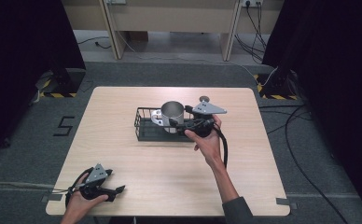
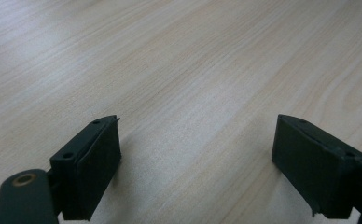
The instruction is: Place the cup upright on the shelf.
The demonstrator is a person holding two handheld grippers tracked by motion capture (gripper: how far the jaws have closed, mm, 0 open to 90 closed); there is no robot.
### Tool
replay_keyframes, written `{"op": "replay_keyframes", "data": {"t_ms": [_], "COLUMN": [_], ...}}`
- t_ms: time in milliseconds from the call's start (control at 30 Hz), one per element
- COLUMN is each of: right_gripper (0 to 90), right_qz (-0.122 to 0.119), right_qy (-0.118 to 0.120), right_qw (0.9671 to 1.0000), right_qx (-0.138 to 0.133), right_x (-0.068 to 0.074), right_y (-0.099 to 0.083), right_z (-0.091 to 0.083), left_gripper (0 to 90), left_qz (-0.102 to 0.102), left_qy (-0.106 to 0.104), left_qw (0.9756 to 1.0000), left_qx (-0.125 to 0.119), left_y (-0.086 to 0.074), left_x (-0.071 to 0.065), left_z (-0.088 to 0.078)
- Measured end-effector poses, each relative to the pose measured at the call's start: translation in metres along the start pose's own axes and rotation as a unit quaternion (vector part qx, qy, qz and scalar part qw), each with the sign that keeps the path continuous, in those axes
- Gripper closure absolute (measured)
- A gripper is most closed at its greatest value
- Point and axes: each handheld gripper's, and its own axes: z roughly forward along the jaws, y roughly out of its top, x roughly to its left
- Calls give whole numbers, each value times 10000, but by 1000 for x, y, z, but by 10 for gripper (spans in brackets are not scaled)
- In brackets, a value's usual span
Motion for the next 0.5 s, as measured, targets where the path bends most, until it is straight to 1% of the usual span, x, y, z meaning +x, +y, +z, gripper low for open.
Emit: {"op": "replay_keyframes", "data": {"t_ms": [133, 233, 300, 433, 500], "right_gripper": [153, 152, 153, 152, 152], "right_qz": [6, -56, -53, -133, -124], "right_qy": [-1, -55, -44, -49, -33], "right_qw": [10000, 9999, 9999, 9998, 9999], "right_qx": [36, 76, 78, 112, 95], "right_x": [1, 2, 3, 6, 7], "right_y": [-6, -9, -11, -15, -16], "right_z": [-4, -7, -9, -15, -17], "left_gripper": [147, 147, 147, 147, 147], "left_qz": [1, -1, 0, -3, -6], "left_qy": [3, 12, 14, 20, 22], "left_qw": [10000, 10000, 10000, 10000, 10000], "left_qx": [4, 2, 7, 10, 8], "left_y": [0, 0, 0, -1, -1], "left_x": [0, 0, 0, -1, -1], "left_z": [0, 0, -1, -1, -1]}}
